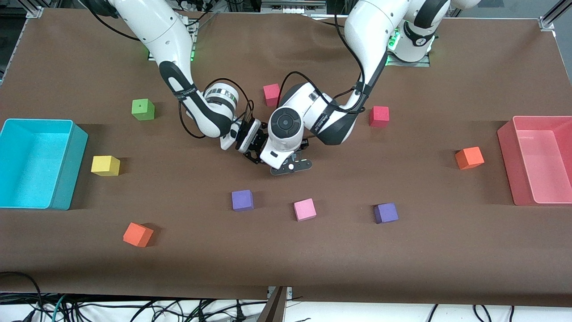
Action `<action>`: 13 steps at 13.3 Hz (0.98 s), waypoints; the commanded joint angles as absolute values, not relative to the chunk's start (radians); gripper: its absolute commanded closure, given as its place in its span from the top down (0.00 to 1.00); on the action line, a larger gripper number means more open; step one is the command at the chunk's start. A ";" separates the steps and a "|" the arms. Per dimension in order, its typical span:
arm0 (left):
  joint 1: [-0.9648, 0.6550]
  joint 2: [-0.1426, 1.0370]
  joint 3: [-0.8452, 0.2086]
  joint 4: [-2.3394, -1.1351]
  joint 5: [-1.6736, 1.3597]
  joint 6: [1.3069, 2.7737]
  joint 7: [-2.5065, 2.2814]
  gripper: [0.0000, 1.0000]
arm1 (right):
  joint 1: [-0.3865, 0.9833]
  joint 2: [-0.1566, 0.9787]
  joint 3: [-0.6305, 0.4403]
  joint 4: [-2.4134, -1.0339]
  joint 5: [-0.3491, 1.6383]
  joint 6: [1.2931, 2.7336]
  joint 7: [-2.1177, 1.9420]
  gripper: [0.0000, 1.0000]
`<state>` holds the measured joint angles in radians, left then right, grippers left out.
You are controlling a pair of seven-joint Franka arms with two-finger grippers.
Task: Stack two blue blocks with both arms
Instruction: 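Open the left gripper and raise it away from the stack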
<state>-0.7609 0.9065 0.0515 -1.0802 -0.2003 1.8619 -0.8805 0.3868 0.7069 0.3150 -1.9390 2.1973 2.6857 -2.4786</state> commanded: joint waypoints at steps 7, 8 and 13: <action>-0.632 0.737 0.052 -1.138 -0.225 1.773 -0.842 1.00 | 0.396 0.700 0.307 -1.934 2.223 2.683 -2.488 1.00; -0.600 0.691 0.034 -1.187 -0.225 1.770 -0.804 1.00 | 0.394 0.687 0.304 -1.948 2.223 2.684 -2.484 1.00; -0.416 0.380 -0.011 -1.449 -0.224 1.755 -0.660 1.00 | 0.384 0.571 0.305 -2.078 2.220 2.683 -2.474 1.00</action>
